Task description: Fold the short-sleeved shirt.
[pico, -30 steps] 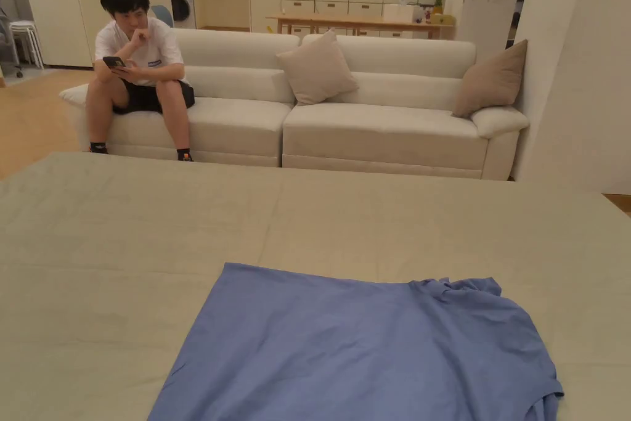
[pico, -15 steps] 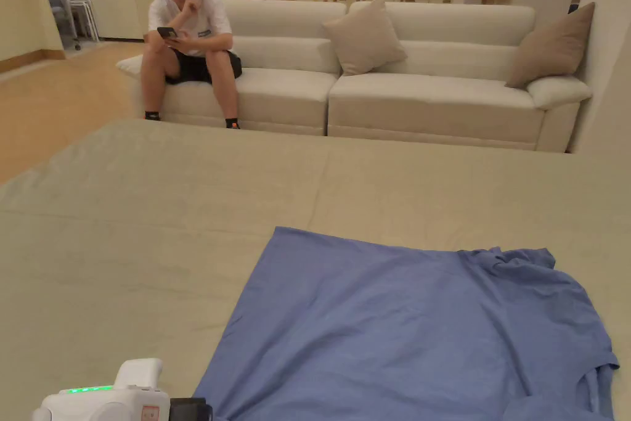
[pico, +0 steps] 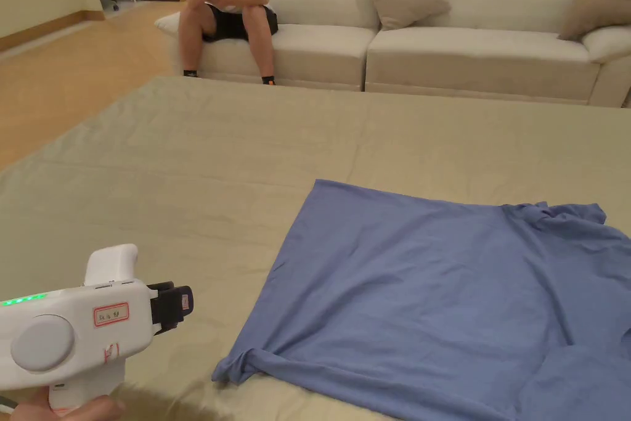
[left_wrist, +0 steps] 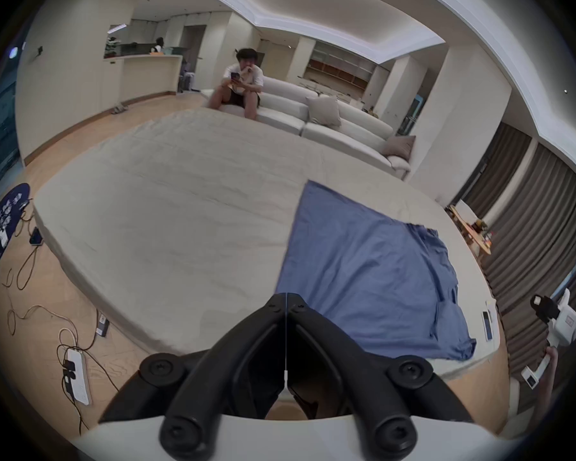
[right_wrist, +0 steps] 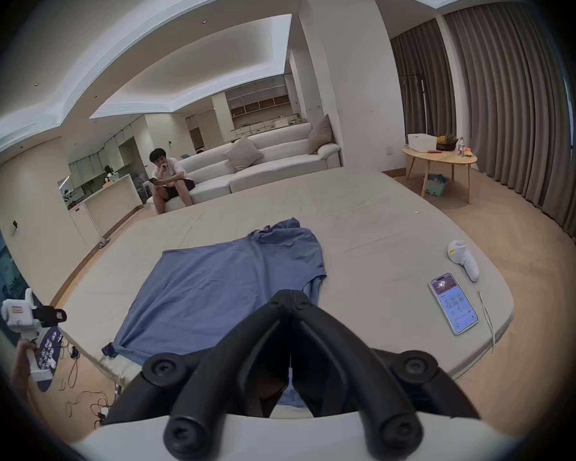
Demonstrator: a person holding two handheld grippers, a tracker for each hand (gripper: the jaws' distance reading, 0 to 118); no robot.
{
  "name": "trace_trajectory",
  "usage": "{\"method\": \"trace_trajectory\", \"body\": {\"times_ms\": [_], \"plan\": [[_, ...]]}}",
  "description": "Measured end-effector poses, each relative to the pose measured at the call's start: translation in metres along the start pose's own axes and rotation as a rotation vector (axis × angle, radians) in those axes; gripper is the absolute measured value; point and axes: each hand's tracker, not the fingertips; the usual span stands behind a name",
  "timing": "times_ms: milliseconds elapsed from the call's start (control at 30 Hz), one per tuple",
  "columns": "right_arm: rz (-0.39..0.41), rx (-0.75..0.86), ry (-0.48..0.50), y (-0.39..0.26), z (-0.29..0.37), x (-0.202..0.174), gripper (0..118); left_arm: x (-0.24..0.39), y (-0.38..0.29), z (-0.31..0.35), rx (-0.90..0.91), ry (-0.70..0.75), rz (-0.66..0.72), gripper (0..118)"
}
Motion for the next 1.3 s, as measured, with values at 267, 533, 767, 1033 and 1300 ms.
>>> {"method": "trace_trajectory", "body": {"times_ms": [267,533,767,1033,1300], "plan": [[-0.062,-0.049,0.0,-0.015,0.0,0.016,0,-0.003,-0.031,-0.055,-0.189,0.056,-0.015,109],[-0.012,-0.11,-0.052,-0.032,0.001,0.027,0,0.004,-0.056,-0.121,-0.349,0.145,-0.07,103],[-0.029,-0.168,-0.072,-0.049,-0.003,0.039,0,0.006,-0.061,-0.127,-0.348,0.132,0.025,7],[-0.041,-0.232,0.051,-0.073,-0.029,0.055,5,0.02,-0.051,-0.112,-0.281,0.082,-0.079,7],[0.087,-0.426,0.005,-0.107,-0.084,0.055,111,0.031,-0.037,-0.087,-0.215,0.052,-0.074,7]]}}
